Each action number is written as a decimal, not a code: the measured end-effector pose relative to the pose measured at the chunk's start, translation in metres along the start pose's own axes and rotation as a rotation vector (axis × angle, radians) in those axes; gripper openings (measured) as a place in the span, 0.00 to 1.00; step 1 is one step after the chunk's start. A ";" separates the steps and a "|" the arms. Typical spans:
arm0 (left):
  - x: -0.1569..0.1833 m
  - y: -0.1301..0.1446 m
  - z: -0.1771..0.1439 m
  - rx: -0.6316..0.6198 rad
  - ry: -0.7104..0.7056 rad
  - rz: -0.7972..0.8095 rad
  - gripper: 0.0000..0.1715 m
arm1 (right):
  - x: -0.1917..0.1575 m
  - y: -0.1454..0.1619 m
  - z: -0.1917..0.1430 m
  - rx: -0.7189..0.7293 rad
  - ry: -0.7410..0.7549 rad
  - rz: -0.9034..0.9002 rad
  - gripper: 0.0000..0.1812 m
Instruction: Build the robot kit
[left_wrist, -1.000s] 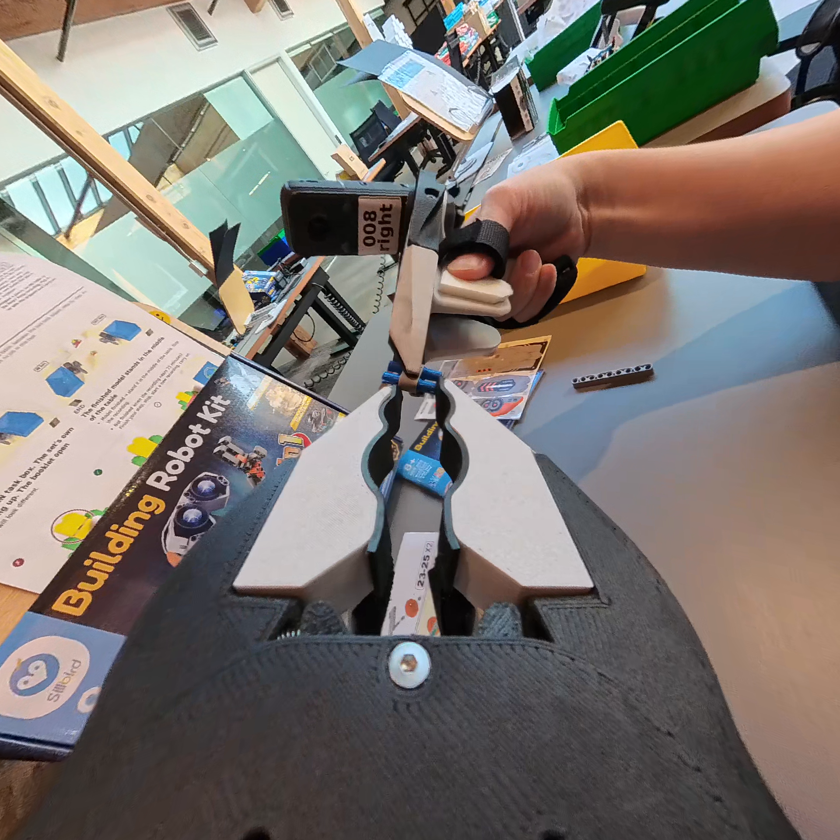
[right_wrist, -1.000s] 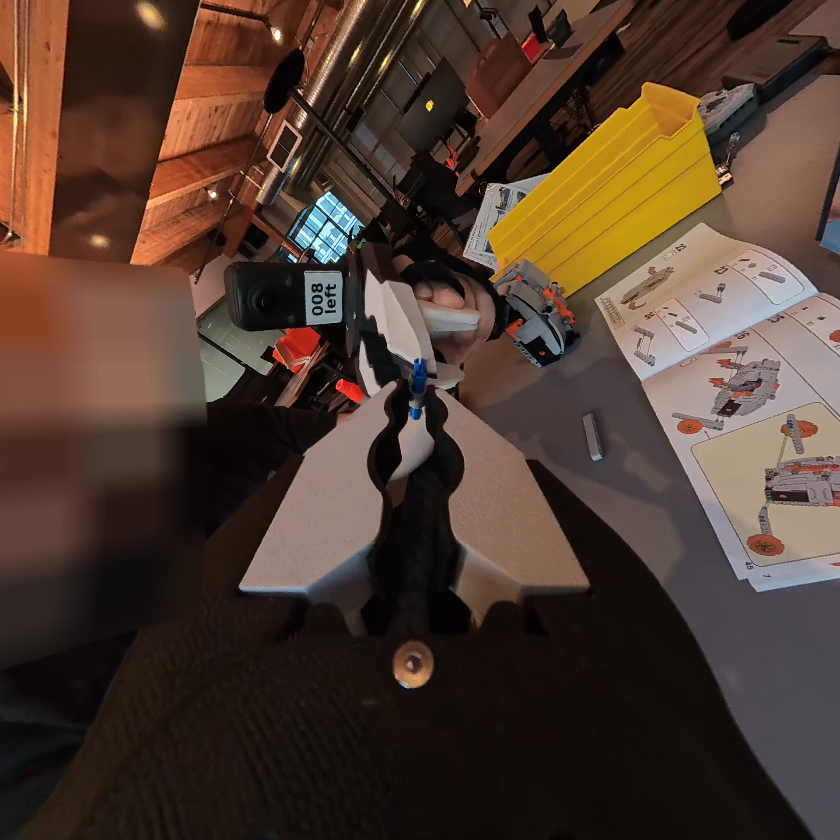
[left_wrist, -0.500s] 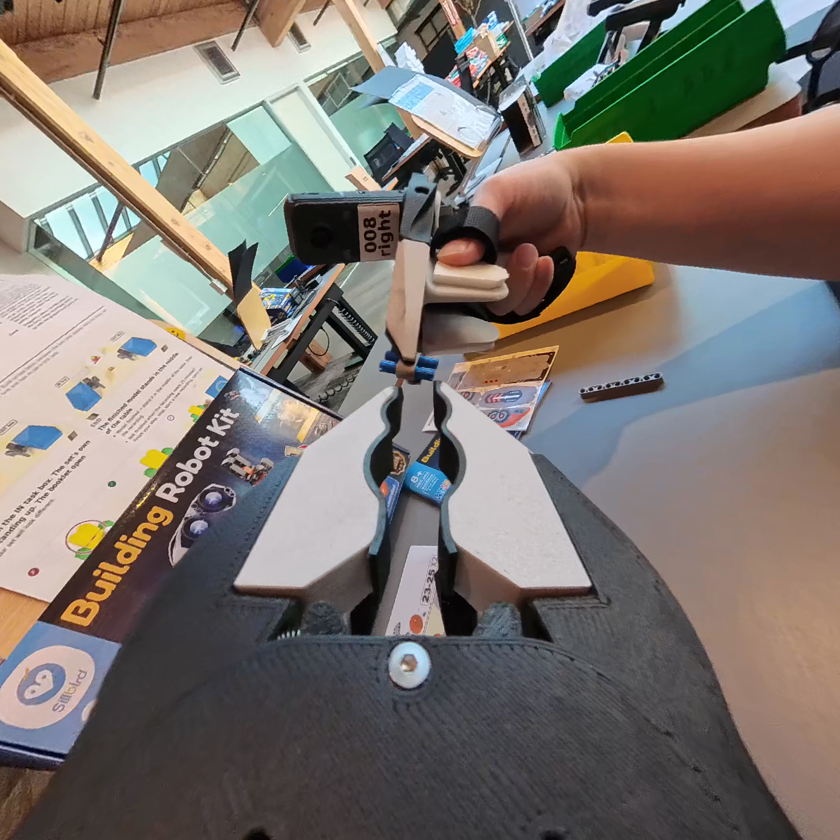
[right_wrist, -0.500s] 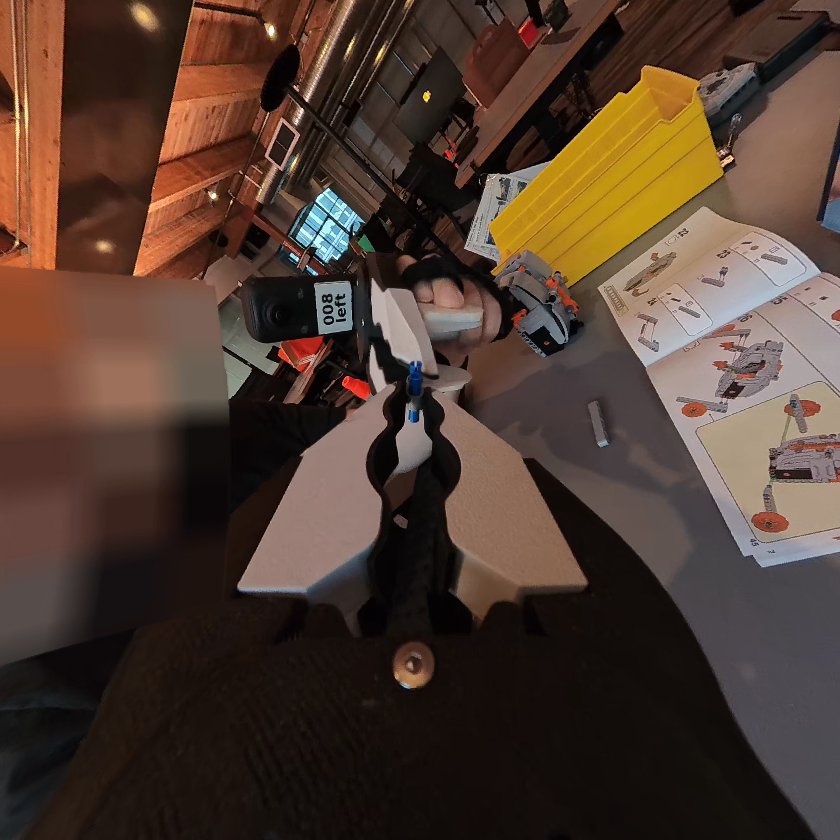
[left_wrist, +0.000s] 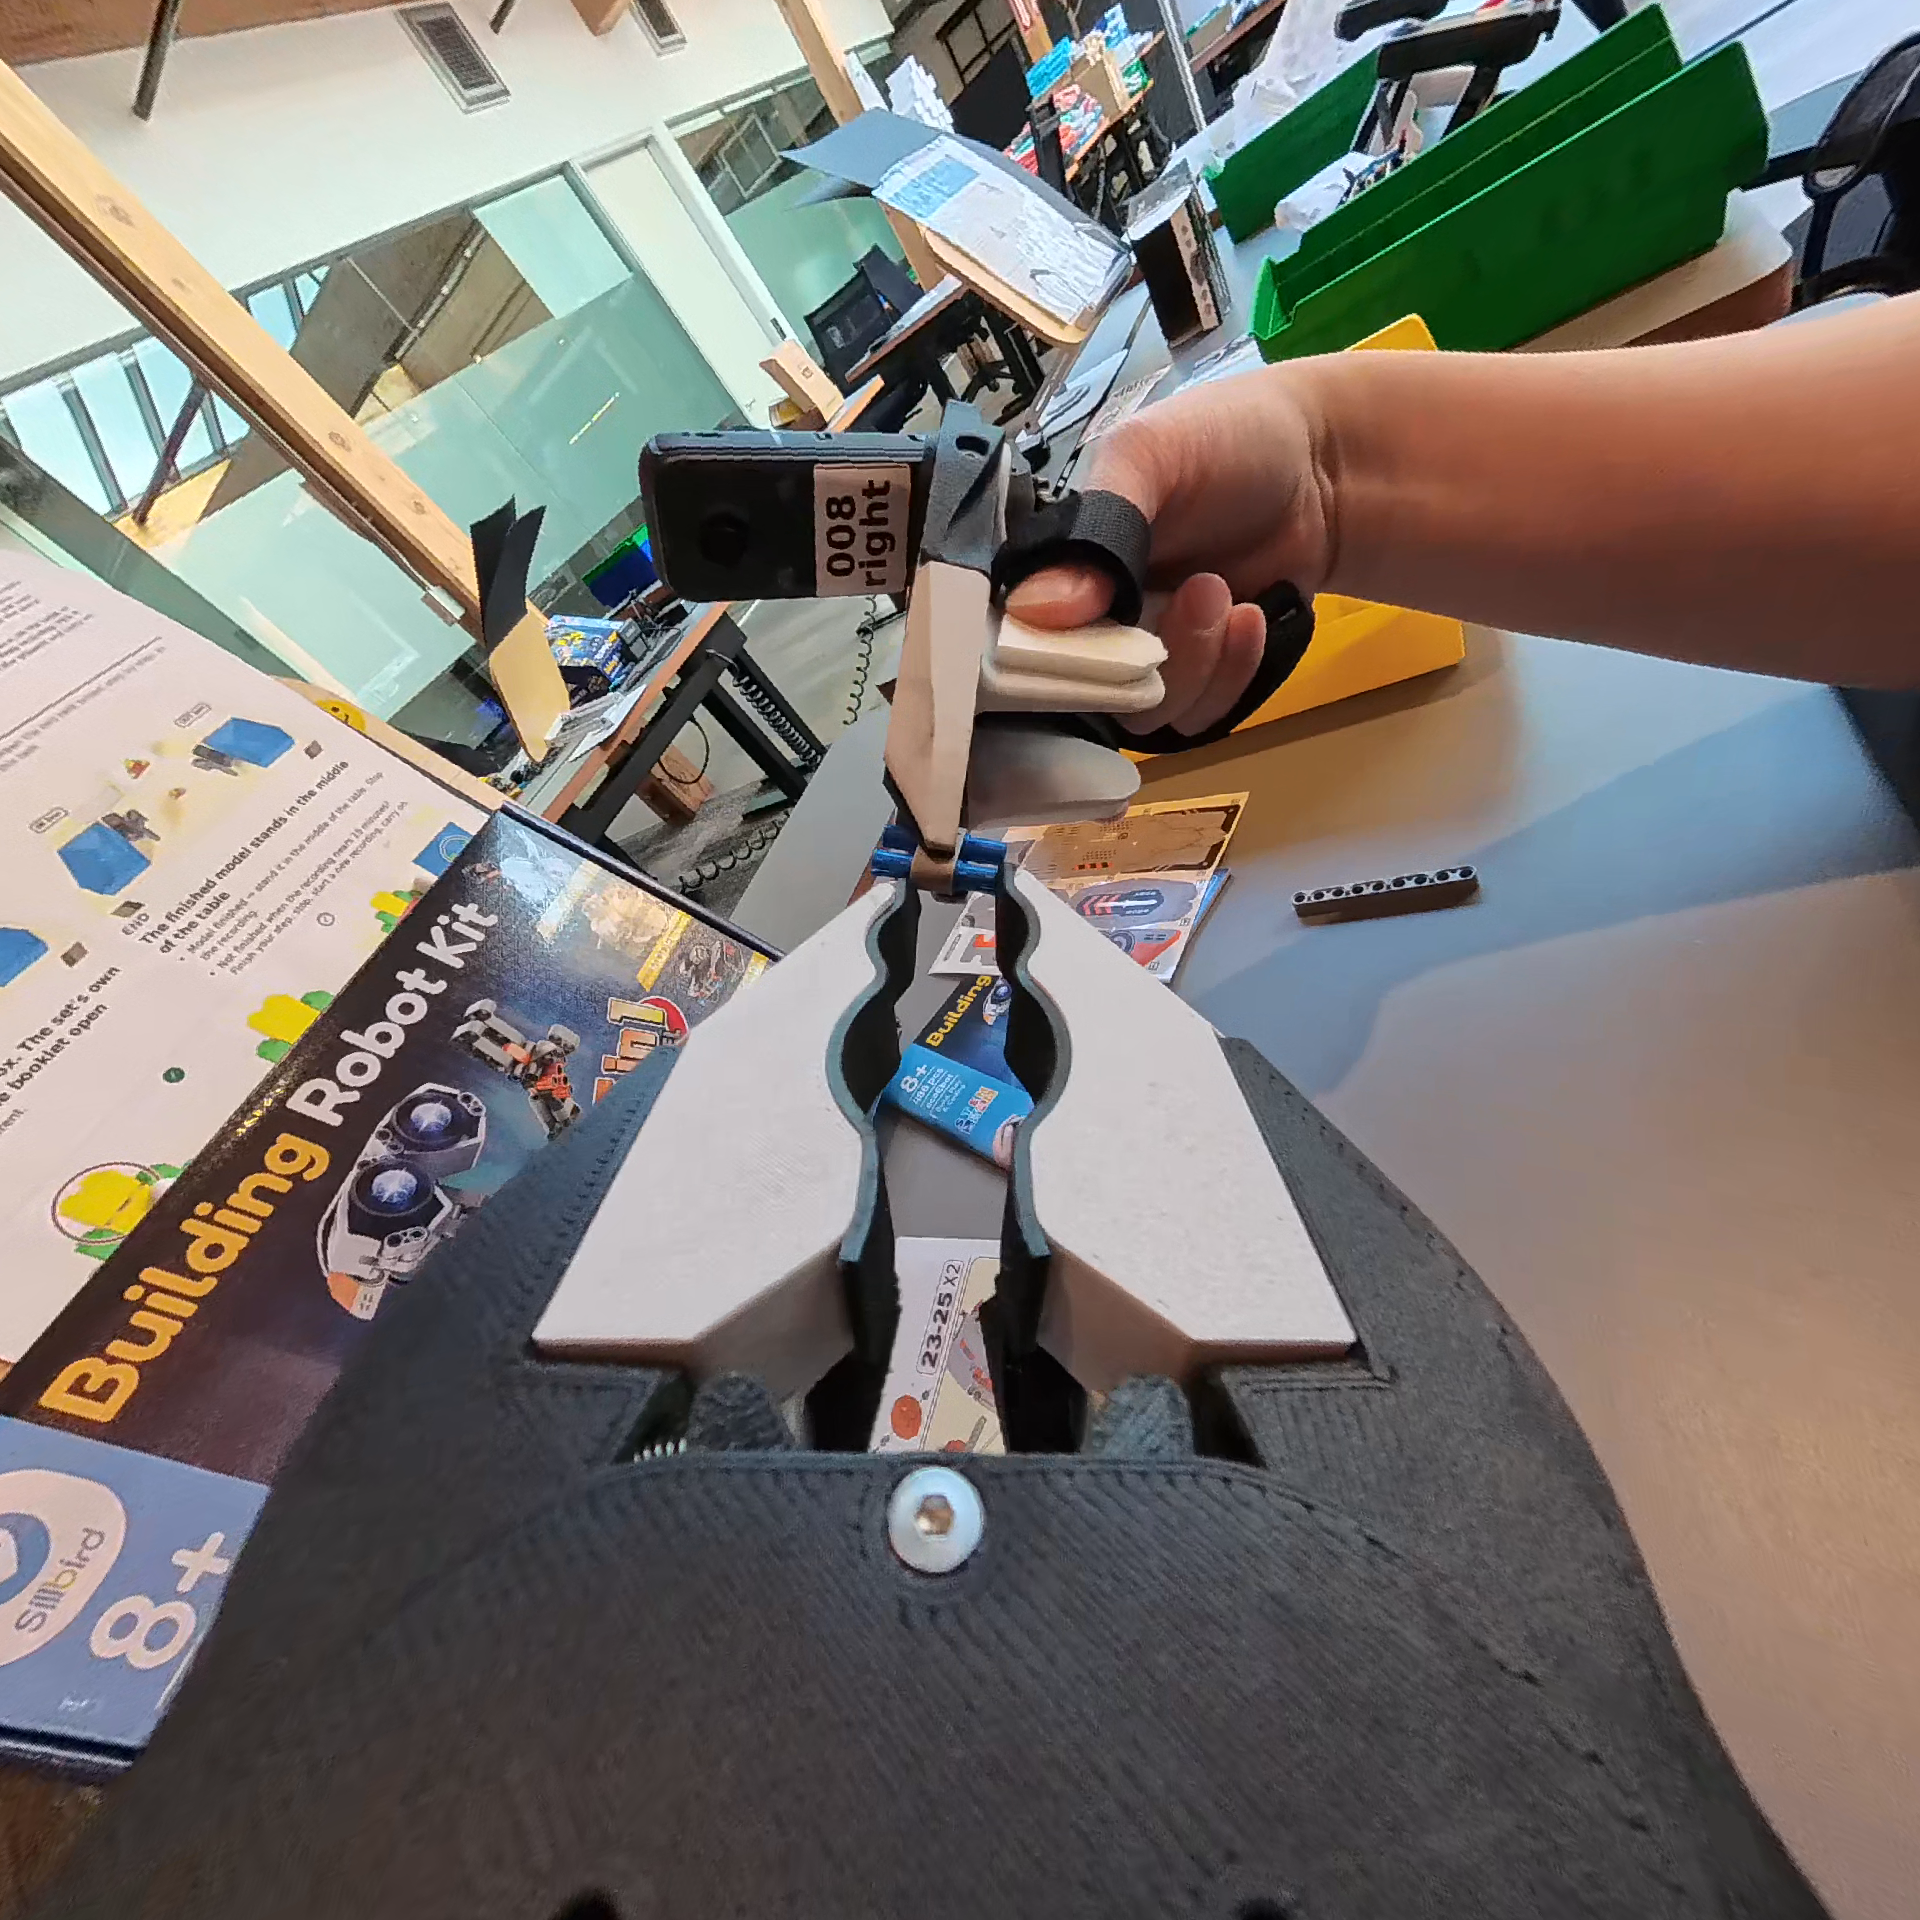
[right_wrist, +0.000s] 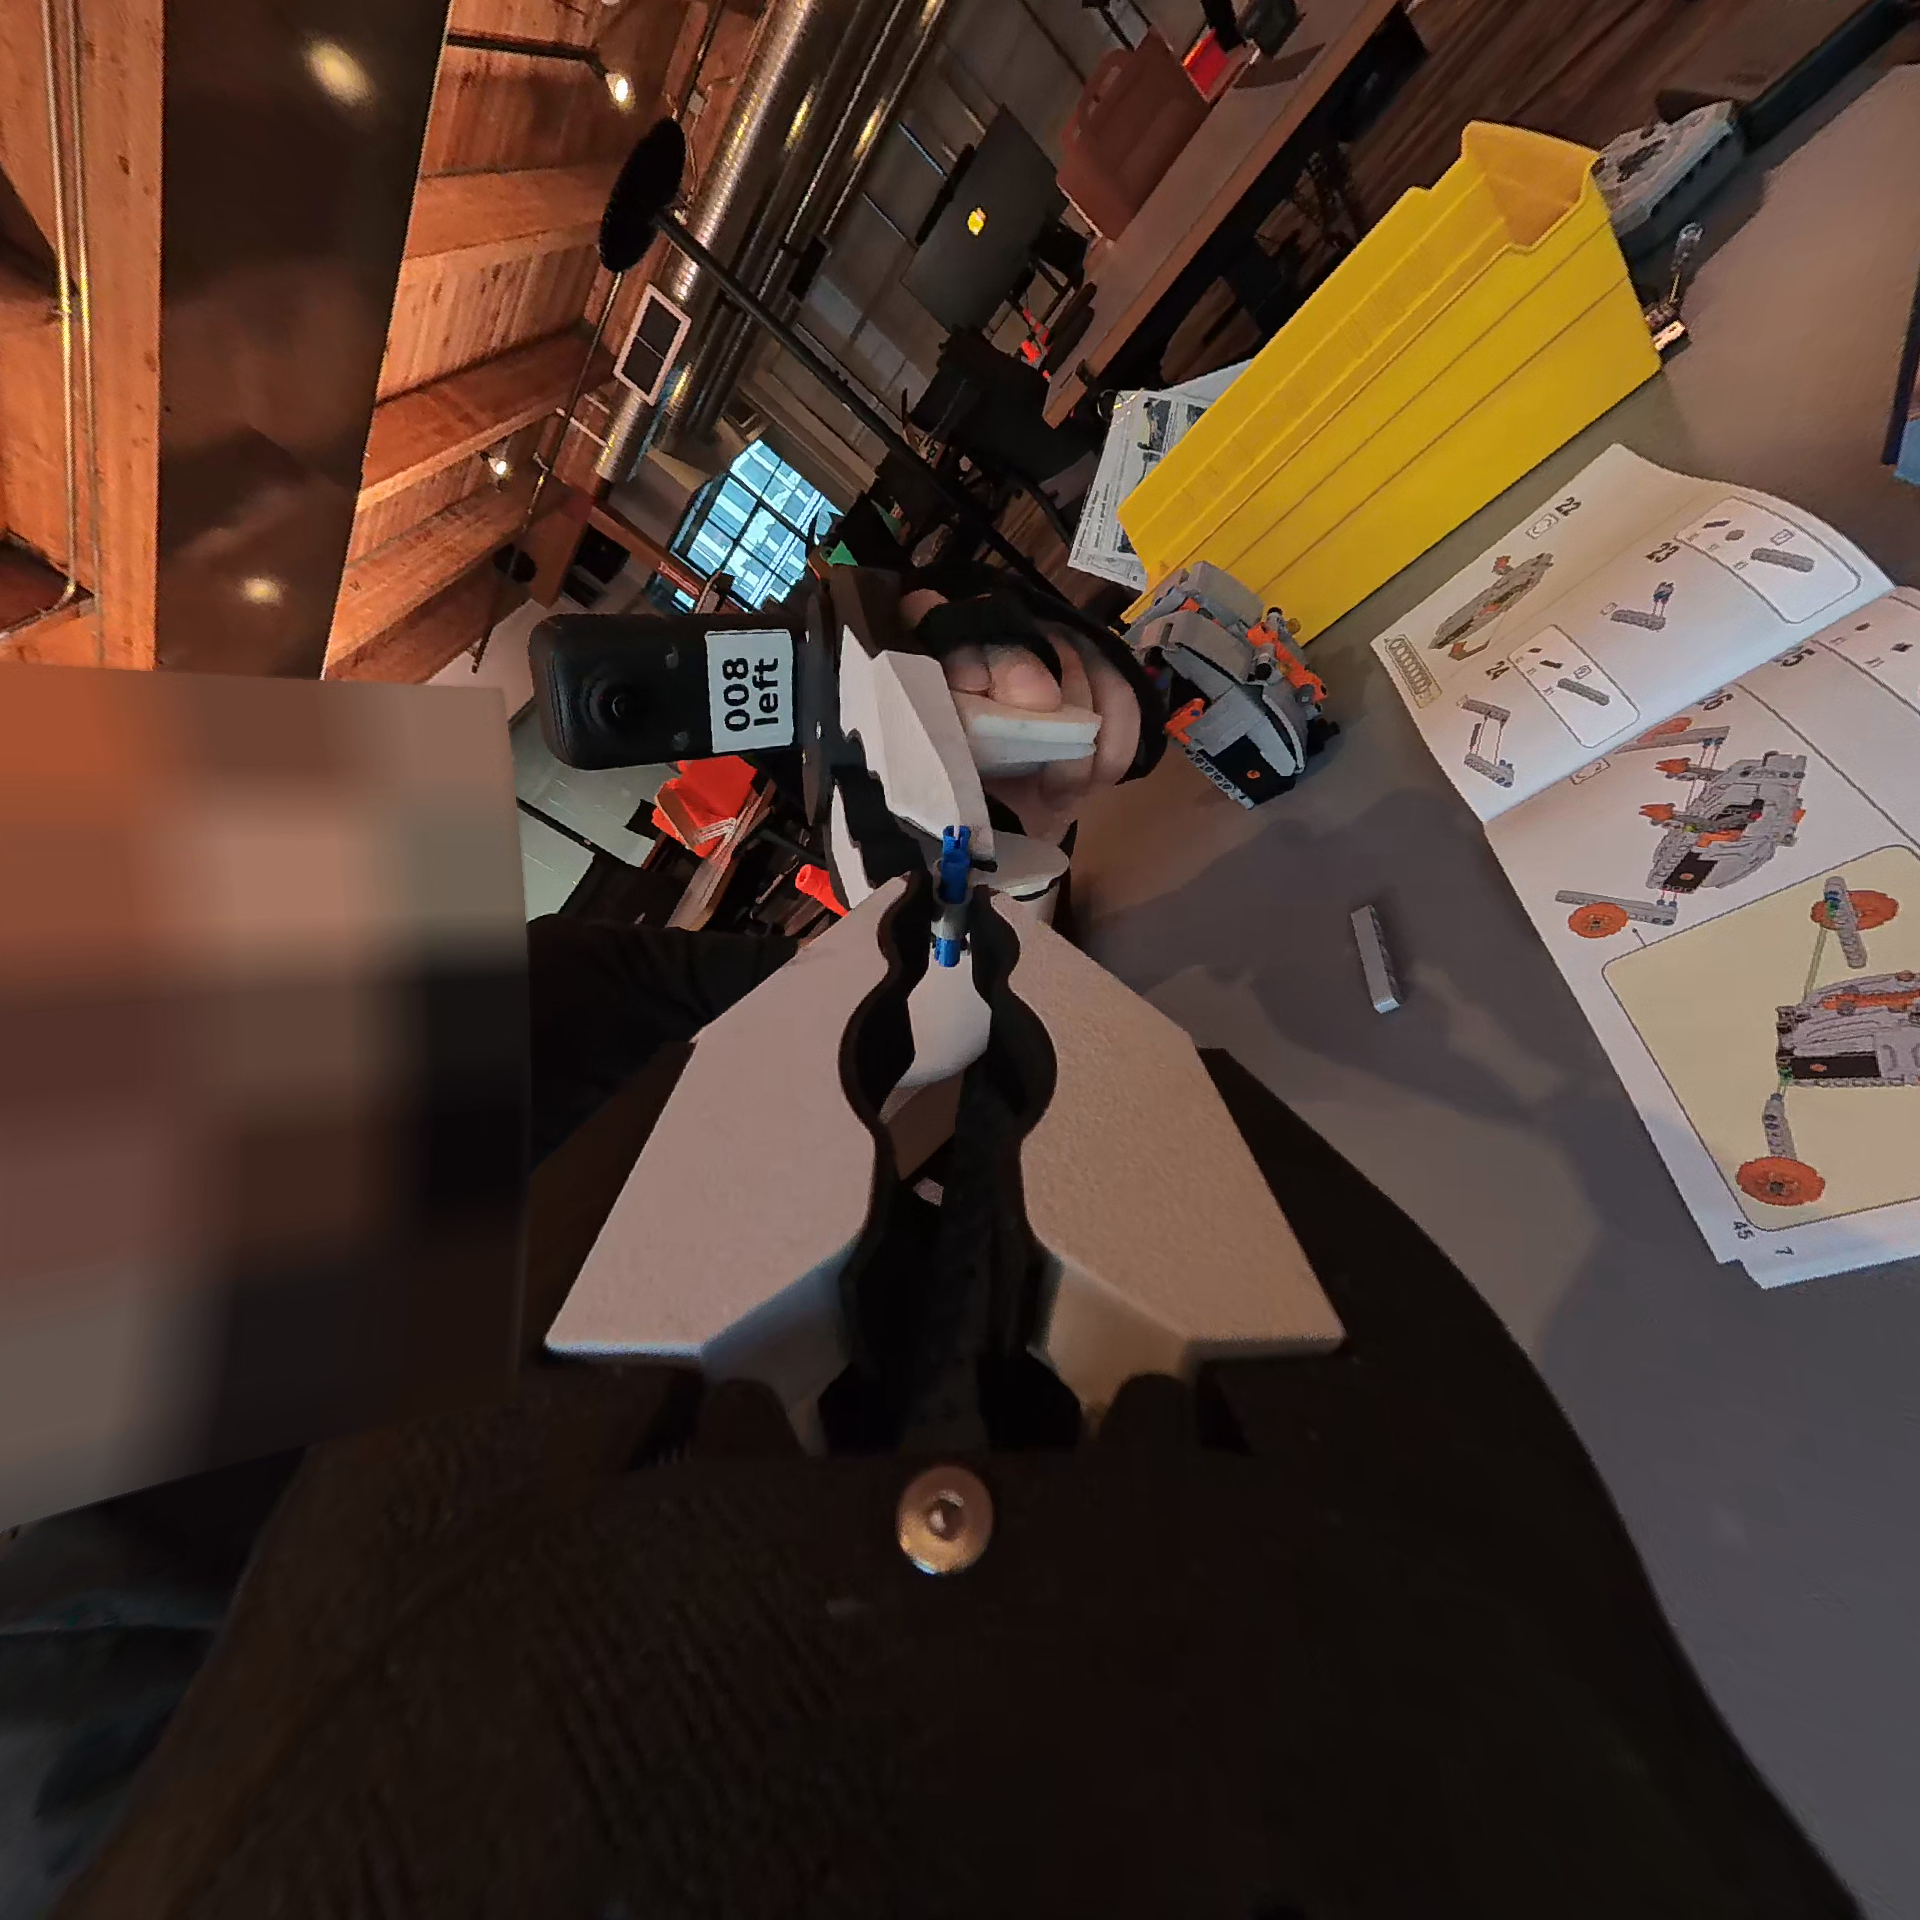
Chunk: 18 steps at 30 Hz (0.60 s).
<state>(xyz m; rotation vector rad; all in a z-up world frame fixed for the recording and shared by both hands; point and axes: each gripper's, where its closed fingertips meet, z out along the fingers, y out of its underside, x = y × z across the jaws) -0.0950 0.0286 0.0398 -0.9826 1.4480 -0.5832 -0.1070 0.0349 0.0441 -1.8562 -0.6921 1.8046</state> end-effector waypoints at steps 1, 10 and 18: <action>0.000 0.000 0.001 -0.003 0.002 -0.004 0.08 | 0.001 0.000 0.000 0.001 0.006 -0.002 0.03; -0.008 -0.001 0.004 0.040 -0.062 -0.021 0.09 | 0.002 -0.009 -0.003 0.047 0.017 -0.009 0.03; -0.023 0.002 0.002 -0.007 -0.211 0.087 0.10 | 0.005 -0.023 0.001 0.135 0.045 -0.024 0.03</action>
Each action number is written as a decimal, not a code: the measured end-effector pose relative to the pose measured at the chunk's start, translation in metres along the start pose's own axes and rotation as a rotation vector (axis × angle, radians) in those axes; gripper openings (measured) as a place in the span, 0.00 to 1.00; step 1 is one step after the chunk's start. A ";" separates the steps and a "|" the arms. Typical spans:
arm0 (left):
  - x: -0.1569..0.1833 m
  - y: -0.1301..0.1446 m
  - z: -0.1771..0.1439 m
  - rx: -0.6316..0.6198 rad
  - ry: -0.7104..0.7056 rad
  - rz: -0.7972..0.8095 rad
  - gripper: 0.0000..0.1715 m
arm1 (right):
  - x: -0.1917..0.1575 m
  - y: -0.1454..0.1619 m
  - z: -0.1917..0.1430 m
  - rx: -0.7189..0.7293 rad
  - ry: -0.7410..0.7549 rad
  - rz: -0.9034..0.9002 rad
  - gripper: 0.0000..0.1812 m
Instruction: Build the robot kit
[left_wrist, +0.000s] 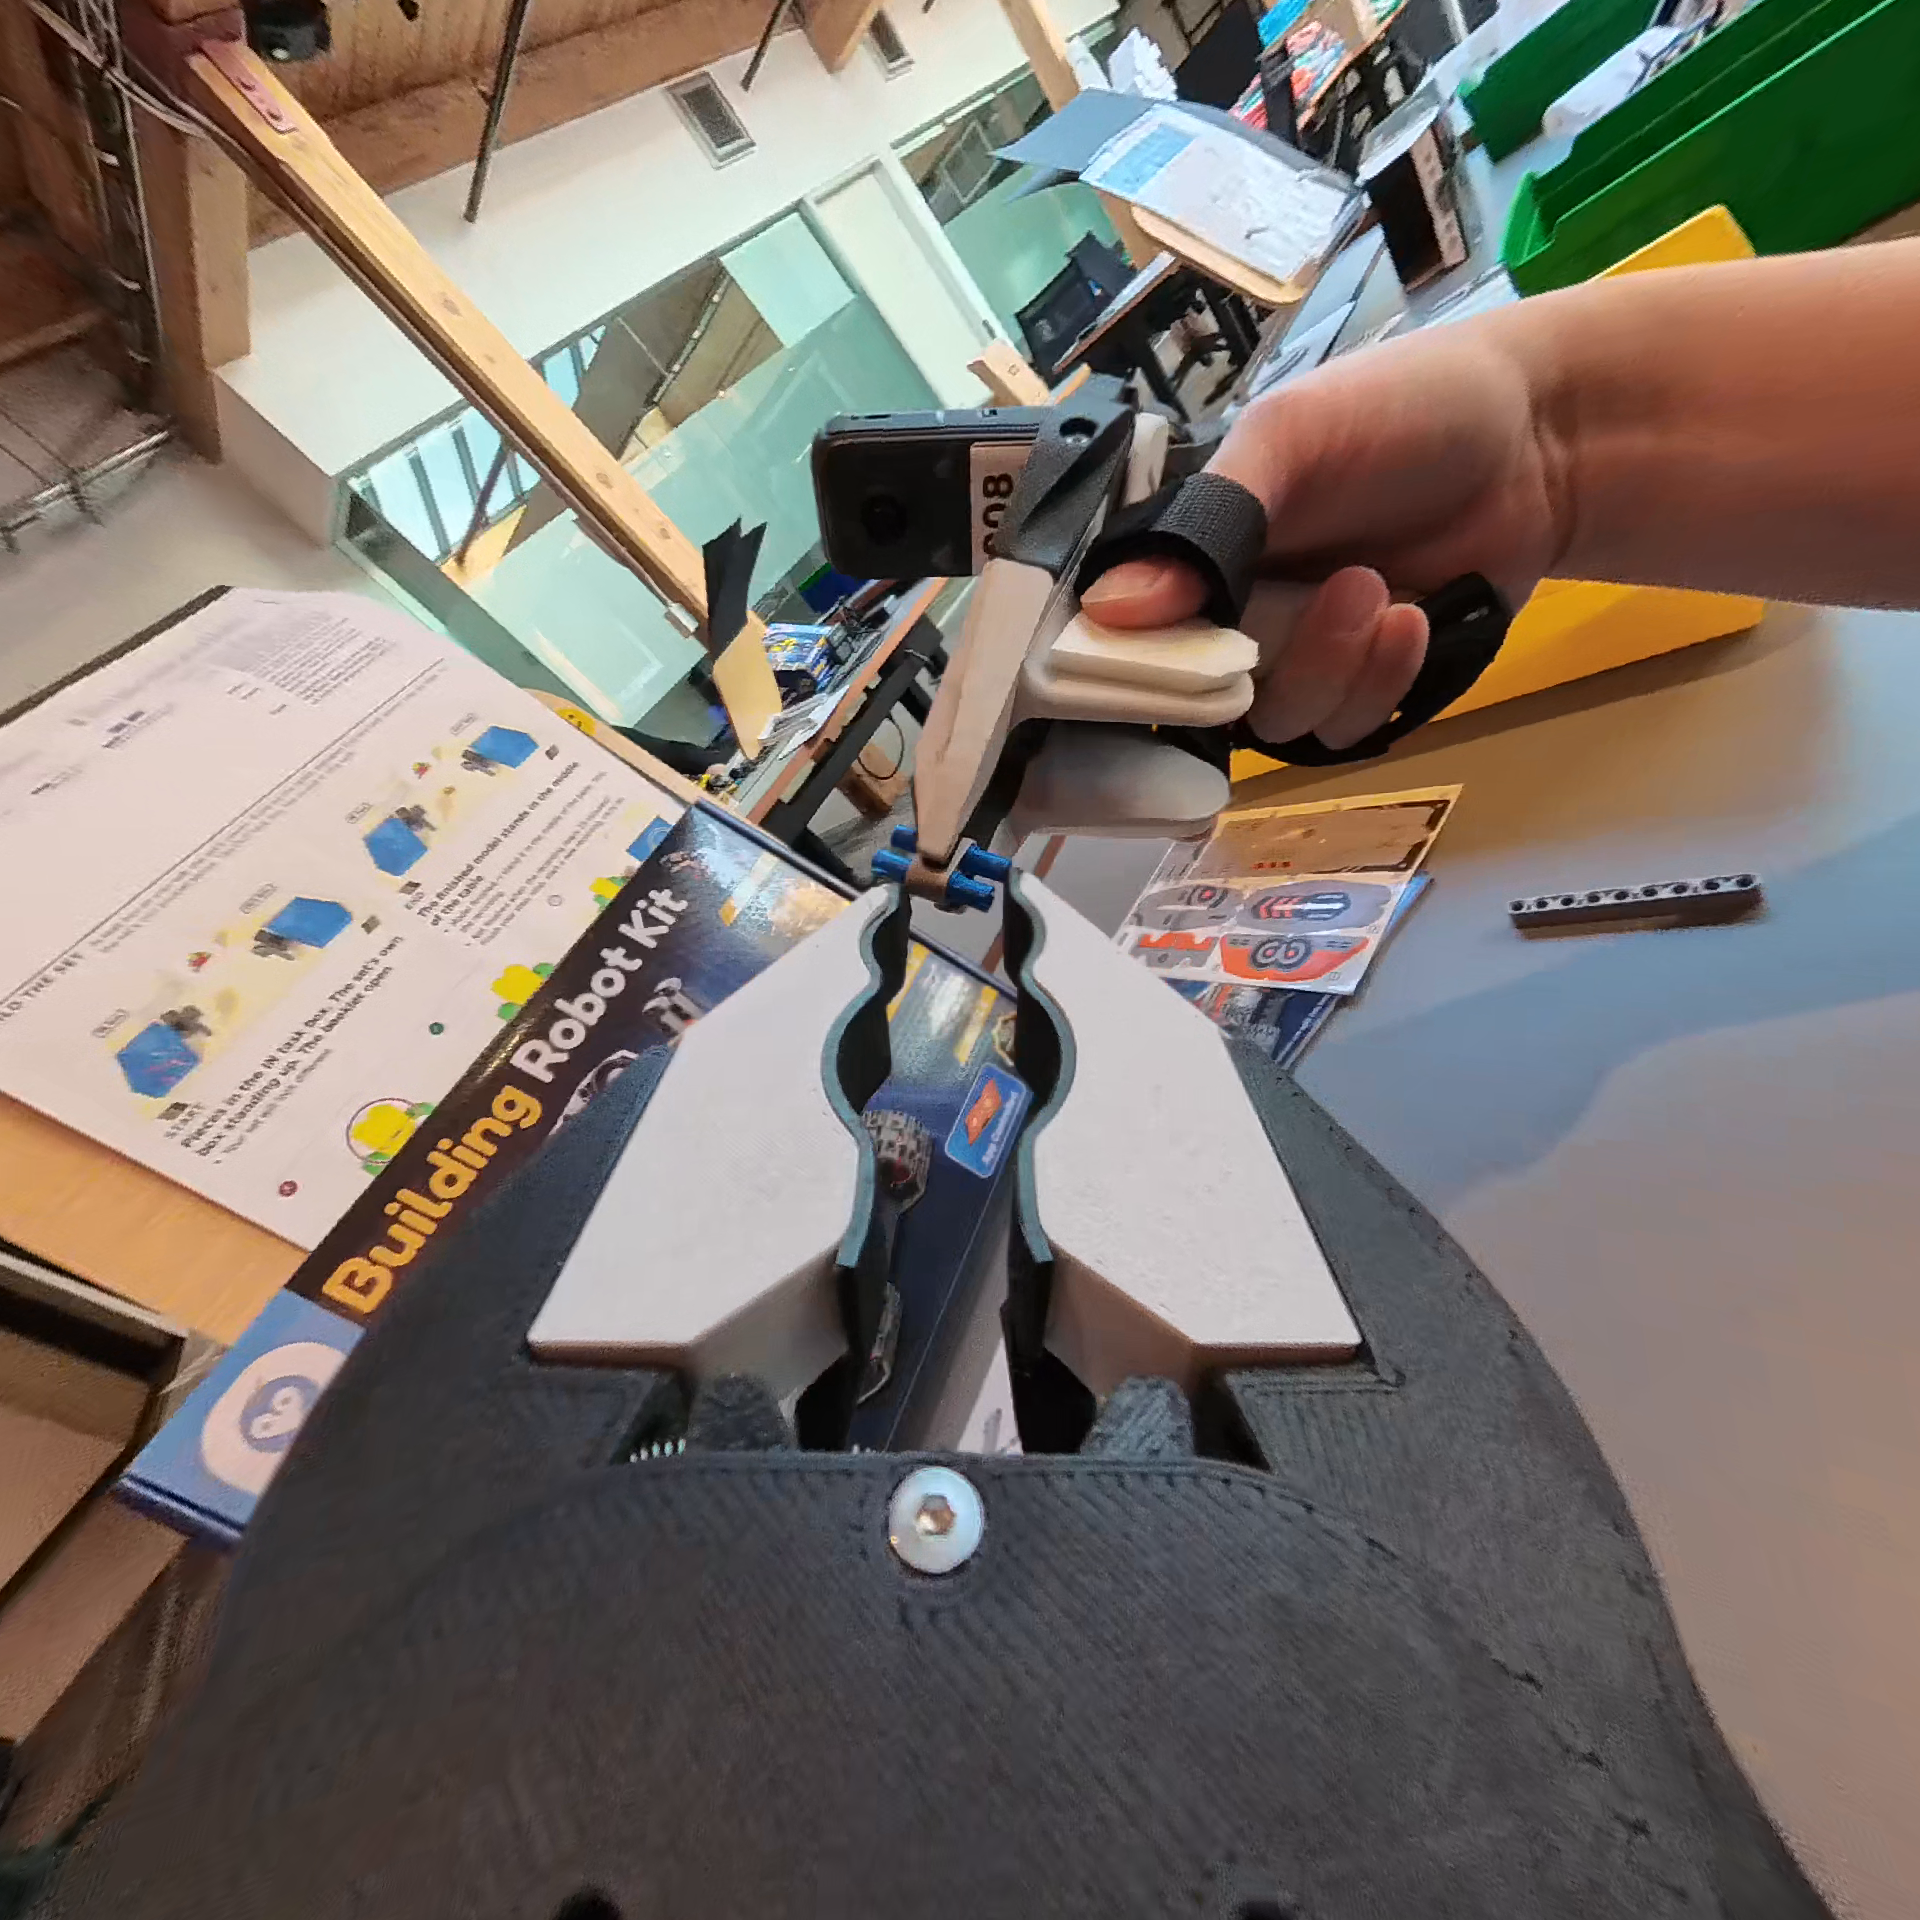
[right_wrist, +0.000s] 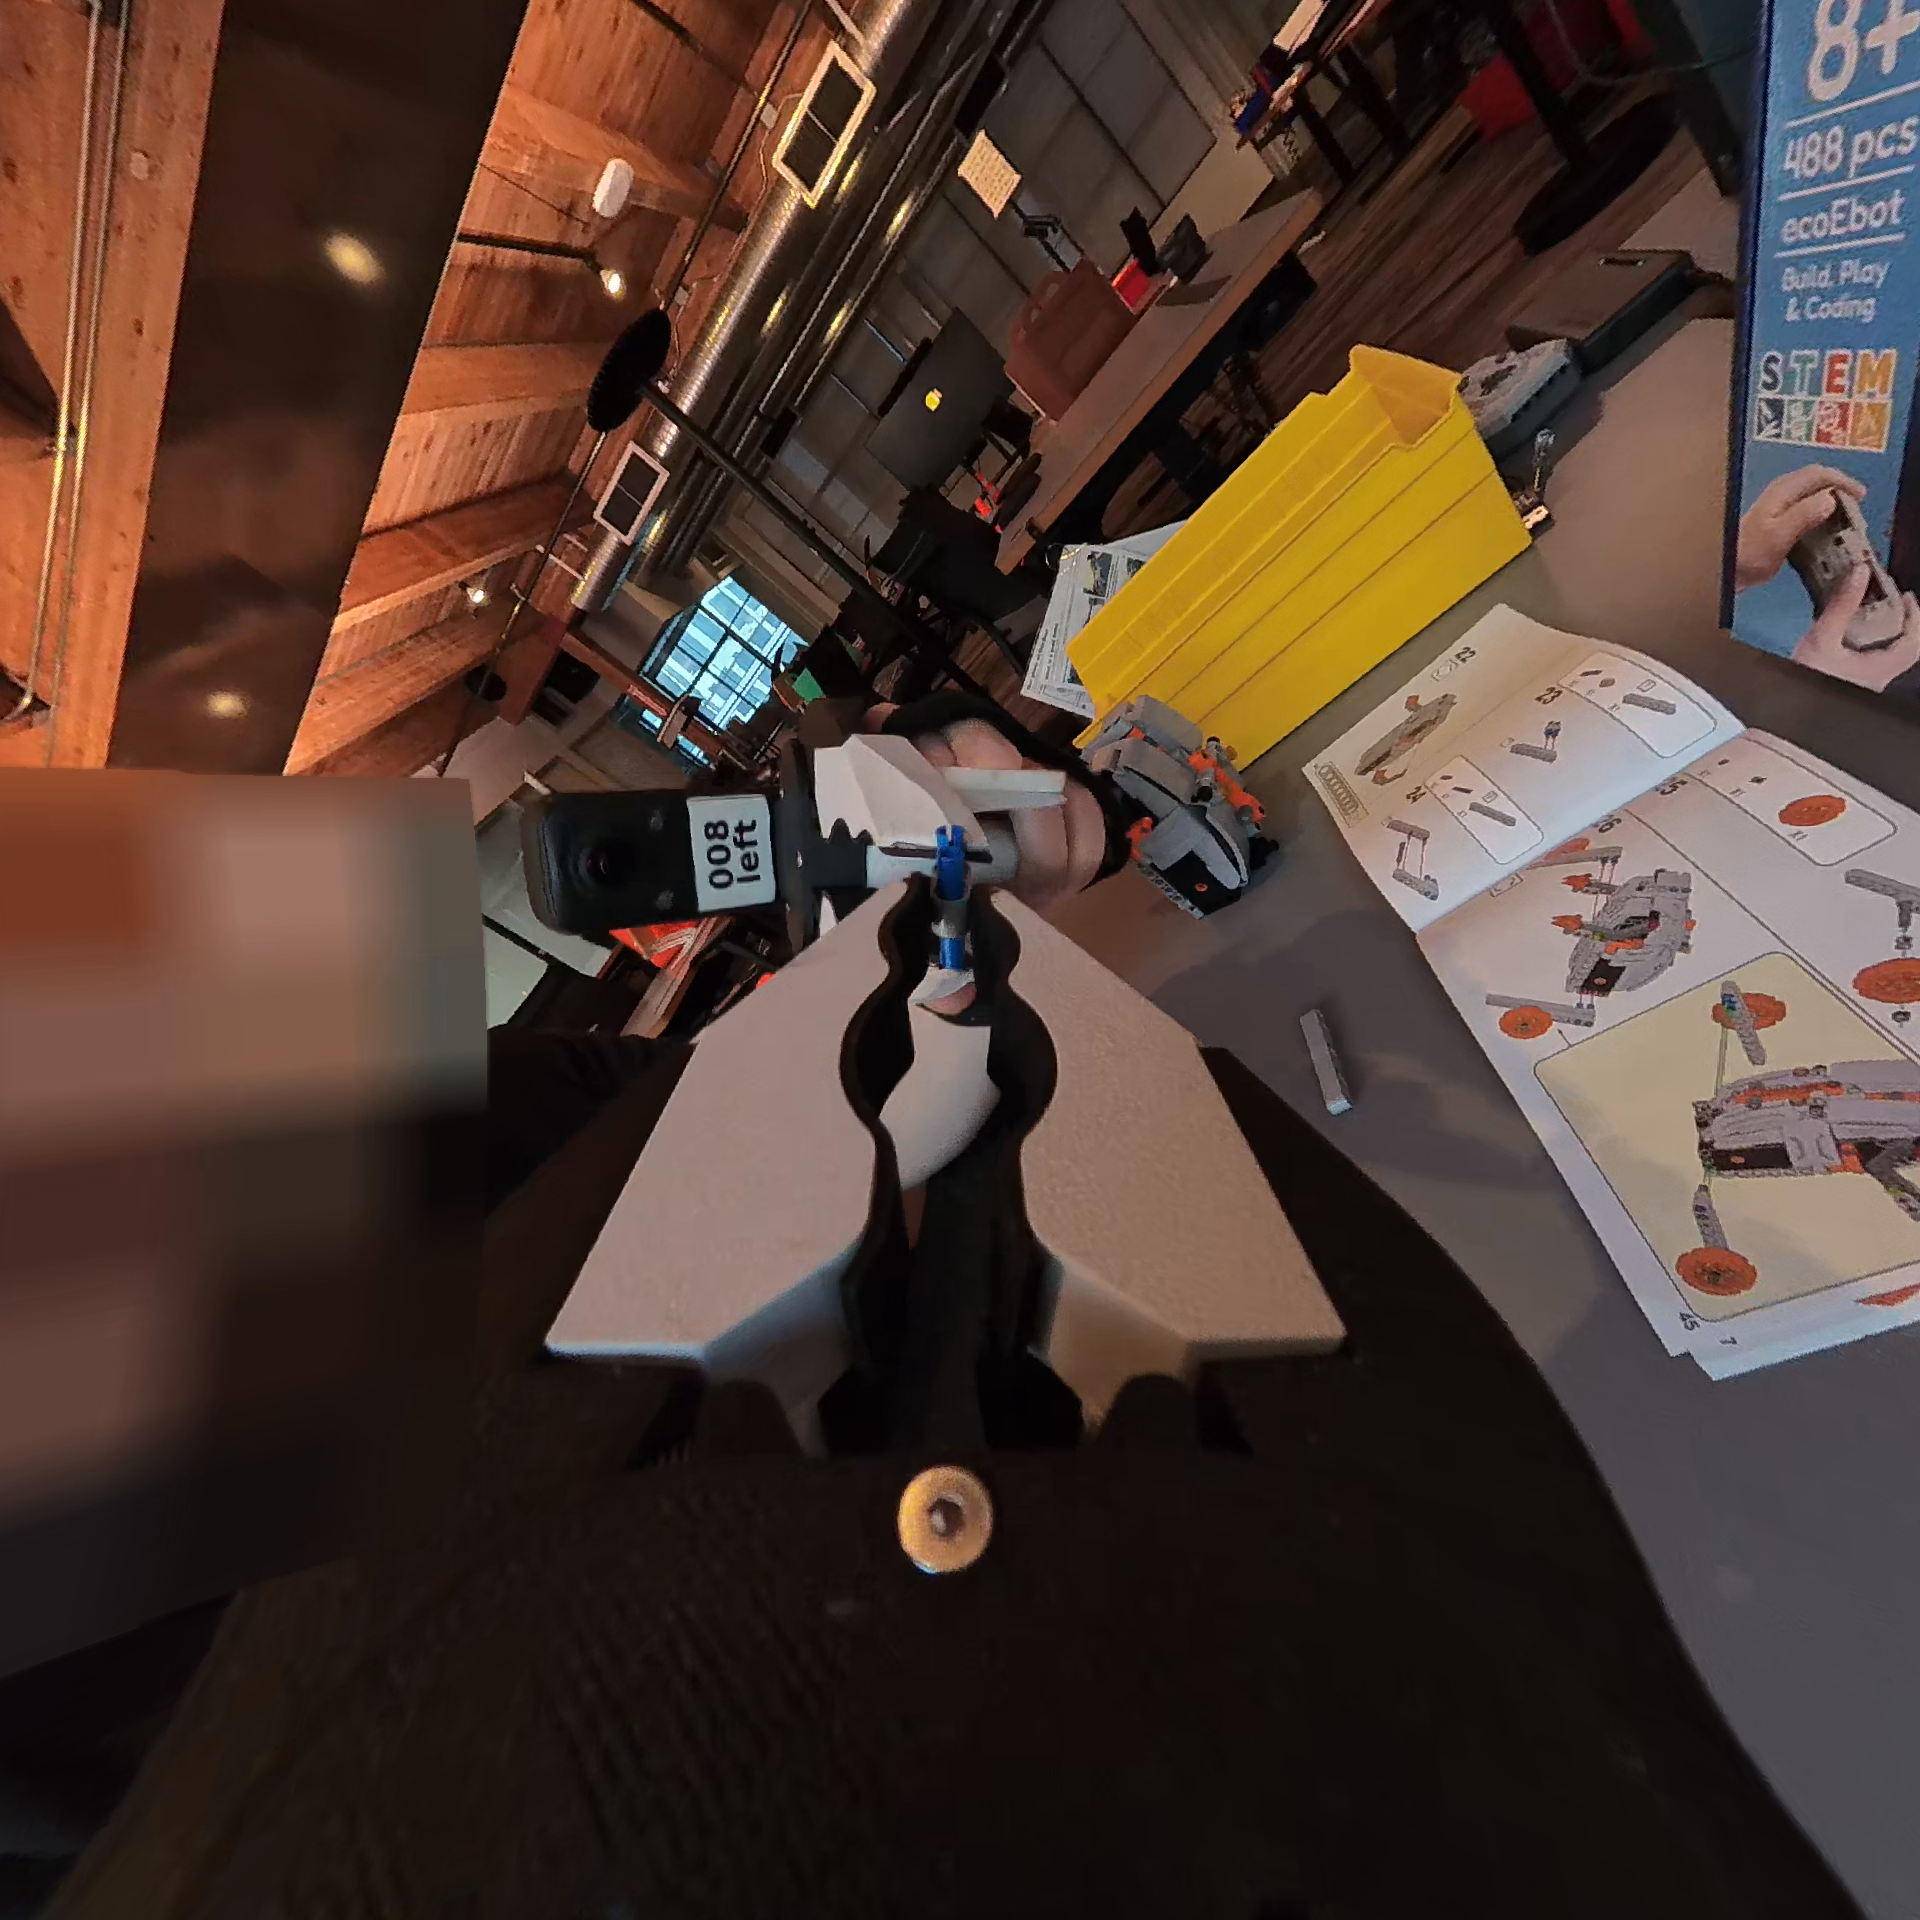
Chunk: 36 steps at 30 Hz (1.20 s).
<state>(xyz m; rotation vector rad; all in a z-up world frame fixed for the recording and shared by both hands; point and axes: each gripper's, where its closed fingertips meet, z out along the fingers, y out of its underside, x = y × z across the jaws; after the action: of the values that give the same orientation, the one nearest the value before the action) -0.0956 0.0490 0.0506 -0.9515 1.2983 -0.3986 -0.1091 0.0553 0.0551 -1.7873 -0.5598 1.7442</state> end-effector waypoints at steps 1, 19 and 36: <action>-0.001 0.001 0.000 -0.005 -0.006 0.007 0.10 | 0.000 0.000 0.001 0.003 0.006 -0.005 0.03; -0.015 -0.018 -0.031 0.066 0.117 -0.112 0.07 | 0.059 0.026 0.022 -0.056 0.073 -0.312 0.03; -0.030 -0.018 -0.047 0.096 0.114 -0.154 0.02 | 0.151 0.160 0.058 -0.715 0.218 -0.792 0.04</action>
<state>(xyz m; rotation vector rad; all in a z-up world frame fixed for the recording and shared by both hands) -0.1429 0.0436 0.0848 -0.9625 1.3000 -0.6367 -0.1724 0.0413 -0.1626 -1.7608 -1.6667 0.8276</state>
